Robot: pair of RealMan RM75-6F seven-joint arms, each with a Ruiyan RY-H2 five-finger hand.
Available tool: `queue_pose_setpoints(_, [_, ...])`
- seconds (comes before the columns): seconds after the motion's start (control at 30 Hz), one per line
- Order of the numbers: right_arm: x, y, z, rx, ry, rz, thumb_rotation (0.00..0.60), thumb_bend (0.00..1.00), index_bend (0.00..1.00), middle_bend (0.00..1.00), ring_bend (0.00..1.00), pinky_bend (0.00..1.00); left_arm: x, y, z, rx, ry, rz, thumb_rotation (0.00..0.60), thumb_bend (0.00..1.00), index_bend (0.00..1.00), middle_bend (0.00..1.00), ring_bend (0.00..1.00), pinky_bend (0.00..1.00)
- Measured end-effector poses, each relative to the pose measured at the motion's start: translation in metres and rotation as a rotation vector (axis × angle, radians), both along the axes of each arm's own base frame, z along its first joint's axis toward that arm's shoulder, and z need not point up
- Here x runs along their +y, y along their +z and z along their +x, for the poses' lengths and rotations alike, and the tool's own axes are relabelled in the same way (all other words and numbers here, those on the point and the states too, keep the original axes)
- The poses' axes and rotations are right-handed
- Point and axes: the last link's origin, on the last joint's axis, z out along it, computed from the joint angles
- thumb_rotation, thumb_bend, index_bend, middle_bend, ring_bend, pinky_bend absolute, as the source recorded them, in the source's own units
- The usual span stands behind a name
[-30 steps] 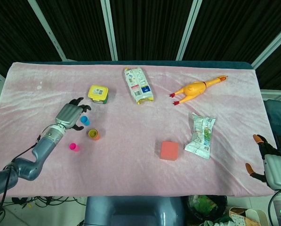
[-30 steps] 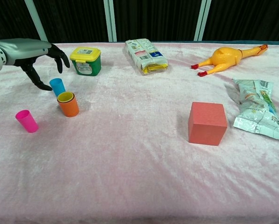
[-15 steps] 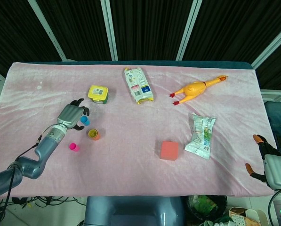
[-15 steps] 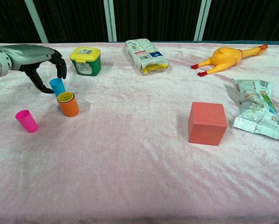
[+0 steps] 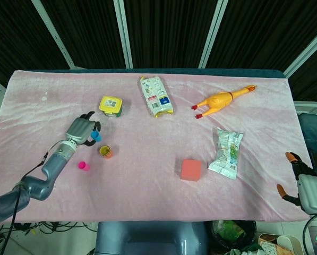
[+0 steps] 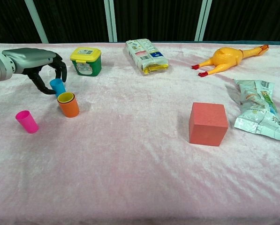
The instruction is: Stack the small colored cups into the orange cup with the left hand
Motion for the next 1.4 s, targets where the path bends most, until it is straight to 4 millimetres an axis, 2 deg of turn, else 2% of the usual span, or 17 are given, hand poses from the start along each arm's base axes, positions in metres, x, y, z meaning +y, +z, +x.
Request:
queue_pose_setpoints(0.2, [0.000, 0.000, 0.000, 0.001, 0.002, 0.004, 0.600, 0.26, 0.03, 0.06, 0.16, 0.21, 0.001, -0.001, 0.002, -0.001, -0.010, 0.011, 0.600, 0.31, 0.49, 0.52, 0.08, 0.19])
queue_pose_setpoints(0.43, [0.000, 0.000, 0.000, -0.001, 0.002, 0.001, 0.600, 0.26, 0.03, 0.06, 0.16, 0.21, -0.001, 0.008, 0.004, -0.001, -0.024, 0.018, 0.600, 0.34, 0.50, 0.53, 0.08, 0.19])
queue_pose_setpoints(0.7, [0.000, 0.000, 0.000, 0.001, 0.003, 0.001, 0.600, 0.26, 0.03, 0.06, 0.16, 0.21, -0.013, 0.035, 0.019, -0.046, -0.066, 0.036, 0.600, 0.34, 0.50, 0.53, 0.08, 0.19])
queue_pose_setpoints(1.0, [0.001, 0.000, 0.001, 0.005, 0.007, 0.002, 0.600, 0.26, 0.03, 0.06, 0.16, 0.21, -0.042, 0.065, 0.042, -0.093, -0.125, 0.009, 0.600, 0.34, 0.49, 0.52, 0.08, 0.19])
queue_pose_setpoints(1.17, [0.001, 0.000, 0.001, 0.004, 0.004, 0.002, 0.600, 0.26, 0.03, 0.06, 0.16, 0.21, -0.055, 0.063, 0.046, -0.074, -0.150, -0.029, 0.600, 0.34, 0.48, 0.52, 0.08, 0.19])
queue_pose_setpoints(1.4, [0.000, 0.001, 0.000, 0.002, 0.001, 0.001, 0.600, 0.26, 0.03, 0.06, 0.16, 0.21, -0.057, 0.051, 0.051, -0.069, -0.164, -0.068, 0.600, 0.34, 0.48, 0.52, 0.08, 0.19])
